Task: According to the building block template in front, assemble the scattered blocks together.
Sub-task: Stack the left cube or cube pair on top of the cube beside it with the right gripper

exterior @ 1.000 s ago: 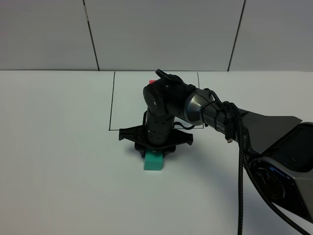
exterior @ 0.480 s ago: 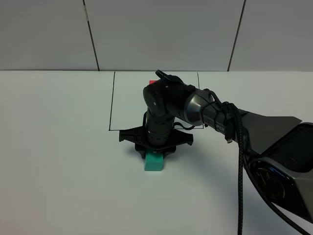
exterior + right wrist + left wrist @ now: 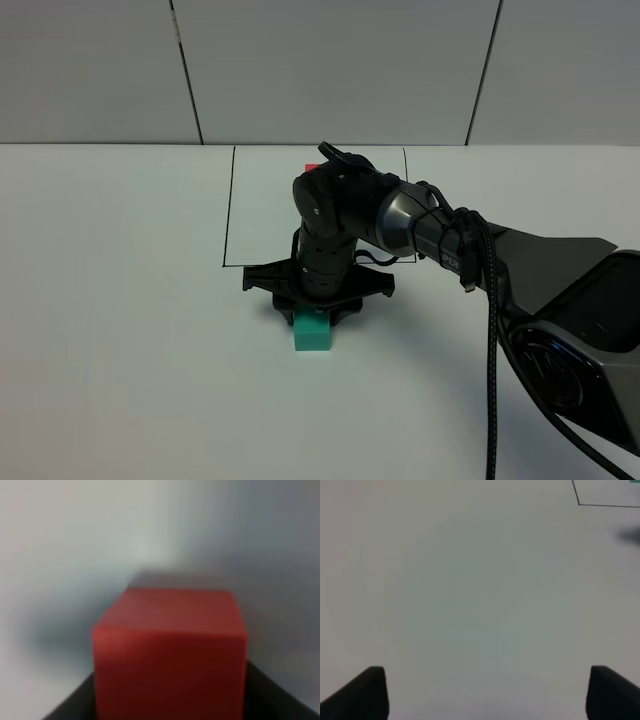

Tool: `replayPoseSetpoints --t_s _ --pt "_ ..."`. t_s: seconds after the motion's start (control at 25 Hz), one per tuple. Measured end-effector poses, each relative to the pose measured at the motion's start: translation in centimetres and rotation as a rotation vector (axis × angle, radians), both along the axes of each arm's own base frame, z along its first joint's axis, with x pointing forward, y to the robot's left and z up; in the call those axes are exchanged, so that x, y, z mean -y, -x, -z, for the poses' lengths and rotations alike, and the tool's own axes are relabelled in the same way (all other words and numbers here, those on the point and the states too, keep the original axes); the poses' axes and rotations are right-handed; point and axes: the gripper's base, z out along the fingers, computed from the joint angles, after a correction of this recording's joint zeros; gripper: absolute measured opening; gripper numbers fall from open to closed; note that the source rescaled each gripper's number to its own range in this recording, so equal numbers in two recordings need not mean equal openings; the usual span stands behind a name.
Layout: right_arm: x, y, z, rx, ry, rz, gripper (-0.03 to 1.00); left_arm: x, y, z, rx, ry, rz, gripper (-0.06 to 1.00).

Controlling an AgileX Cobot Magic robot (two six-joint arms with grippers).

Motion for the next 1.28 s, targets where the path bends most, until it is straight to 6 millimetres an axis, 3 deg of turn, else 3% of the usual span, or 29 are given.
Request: replayPoseSetpoints --t_s 0.16,0.28,0.48,0.96,1.28 --pt "0.0 0.0 0.0 -0.001 -0.001 0.001 0.56 0.0 0.0 0.0 0.0 0.0 0.0 0.91" --pt "0.0 0.0 0.0 -0.001 -0.001 -0.007 0.62 0.0 0.0 0.0 0.0 0.0 0.0 0.91" --pt "0.0 0.1 -0.8 0.008 -0.002 -0.024 0.65 0.0 0.0 0.0 0.0 -0.001 0.001 0.91" --pt "0.3 0.3 -5.0 0.068 -0.033 -0.045 0.65 0.0 0.0 0.0 0.0 0.0 0.0 0.91" --pt "0.4 0.5 -5.1 0.062 -0.018 -0.054 0.65 0.0 0.0 0.0 0.0 -0.001 0.0 0.91"
